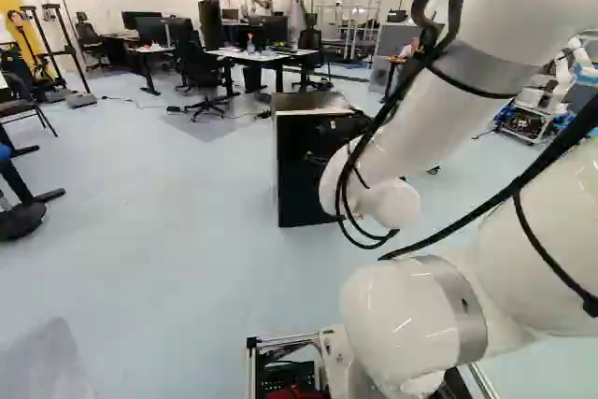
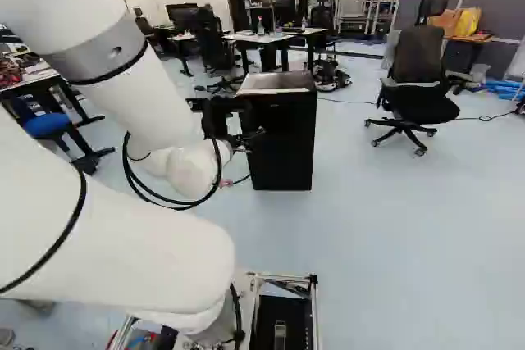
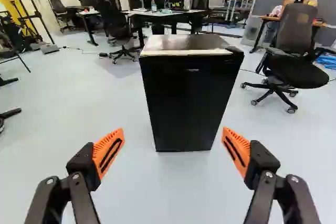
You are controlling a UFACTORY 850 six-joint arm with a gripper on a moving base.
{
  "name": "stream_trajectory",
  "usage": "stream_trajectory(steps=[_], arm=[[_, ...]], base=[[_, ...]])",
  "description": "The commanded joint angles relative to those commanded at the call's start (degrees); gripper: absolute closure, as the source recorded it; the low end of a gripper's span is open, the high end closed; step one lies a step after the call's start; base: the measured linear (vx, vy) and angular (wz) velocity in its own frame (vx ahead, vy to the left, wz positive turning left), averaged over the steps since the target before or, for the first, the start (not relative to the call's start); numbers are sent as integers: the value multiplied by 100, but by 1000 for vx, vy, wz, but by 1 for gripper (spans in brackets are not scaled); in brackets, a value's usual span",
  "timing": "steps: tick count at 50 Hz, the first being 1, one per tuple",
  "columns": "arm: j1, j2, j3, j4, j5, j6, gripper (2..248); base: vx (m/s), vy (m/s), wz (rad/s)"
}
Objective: Grab a drink from the fridge
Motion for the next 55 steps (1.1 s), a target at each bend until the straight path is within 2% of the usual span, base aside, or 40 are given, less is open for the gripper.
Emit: stream_trajectory(steps=[24,55], arm=[[0,0,0,0,0,0,3],[0,0,0,0,0,0,3]], base=[[2,-2,-1],[68,3,-18]])
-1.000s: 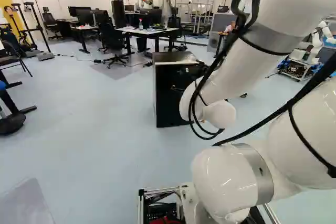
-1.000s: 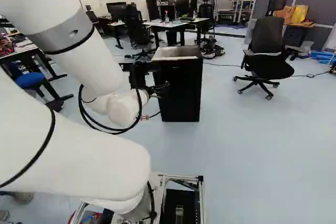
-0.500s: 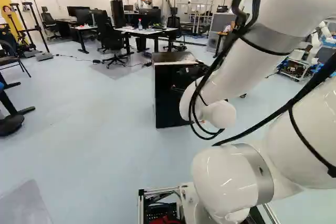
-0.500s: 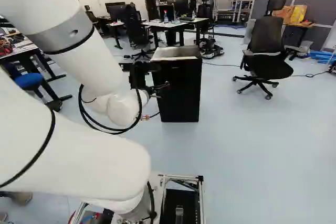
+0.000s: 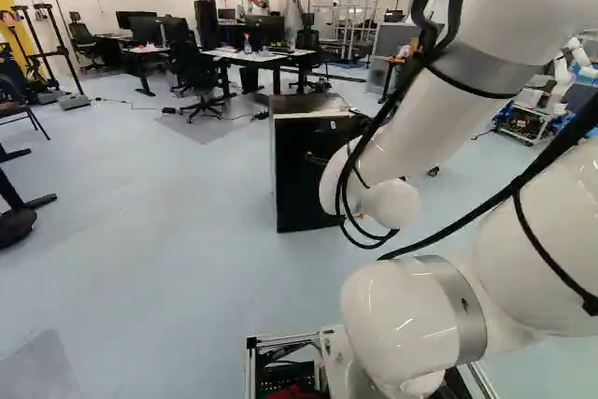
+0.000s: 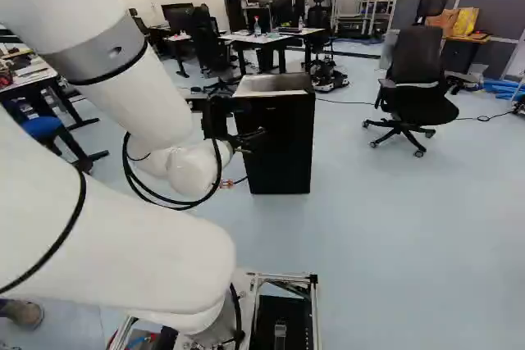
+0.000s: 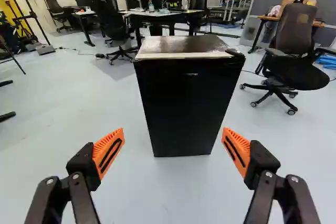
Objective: Grab a drink from the fridge
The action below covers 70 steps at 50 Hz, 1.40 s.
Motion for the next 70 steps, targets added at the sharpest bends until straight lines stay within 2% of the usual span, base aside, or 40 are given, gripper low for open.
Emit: stream_trajectory(steps=[70], arm=[[0,0,0,0,0,0,3]], base=[[51,40,-10]])
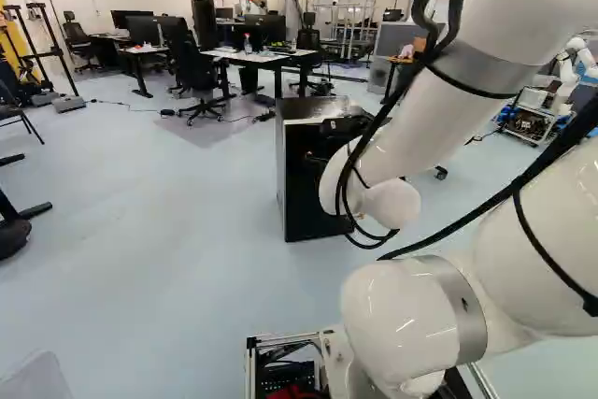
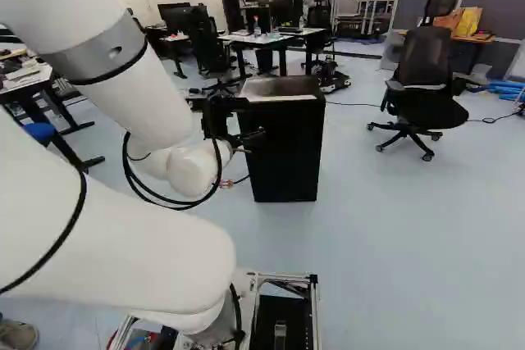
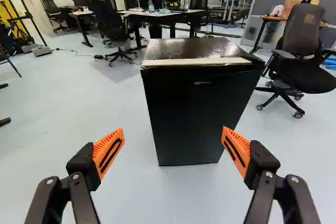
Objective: Grab a drink from the fridge
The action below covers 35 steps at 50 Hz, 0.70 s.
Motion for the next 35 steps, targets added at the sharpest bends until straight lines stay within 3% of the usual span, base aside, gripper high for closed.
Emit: stream_trajectory(steps=[35], arm=[[0,0,0,0,0,0,3]], base=[[57,53,-10]])
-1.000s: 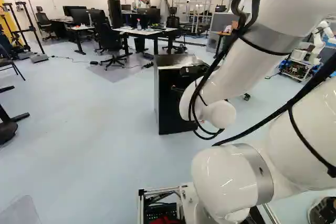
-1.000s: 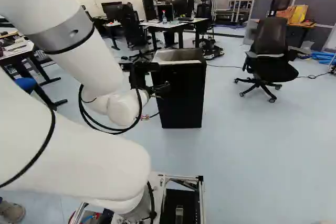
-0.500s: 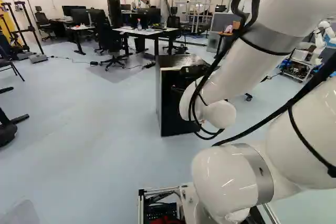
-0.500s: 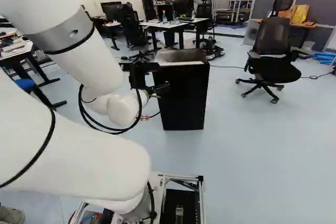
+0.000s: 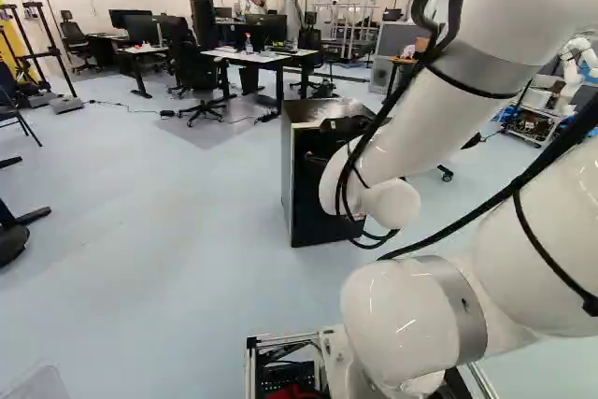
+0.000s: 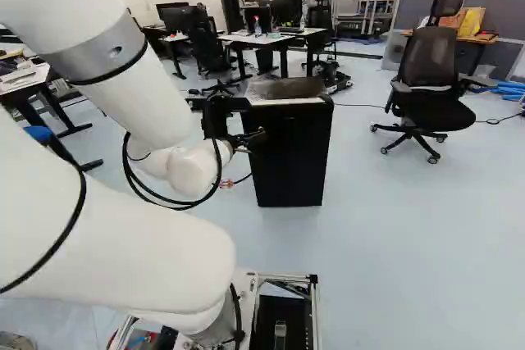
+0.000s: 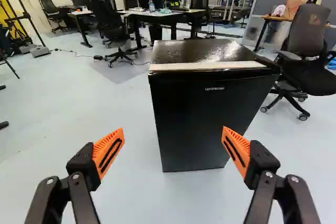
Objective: Grab a drink from the fridge
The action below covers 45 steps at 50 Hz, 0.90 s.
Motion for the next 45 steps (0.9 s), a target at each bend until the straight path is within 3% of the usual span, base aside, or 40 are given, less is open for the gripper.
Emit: stream_trajectory(steps=[24,45], arm=[[27,-22,-19,0,0,0,3],[386,-471,-408,255,75,0,3]], base=[[8,6,-1],[0,0,0]])
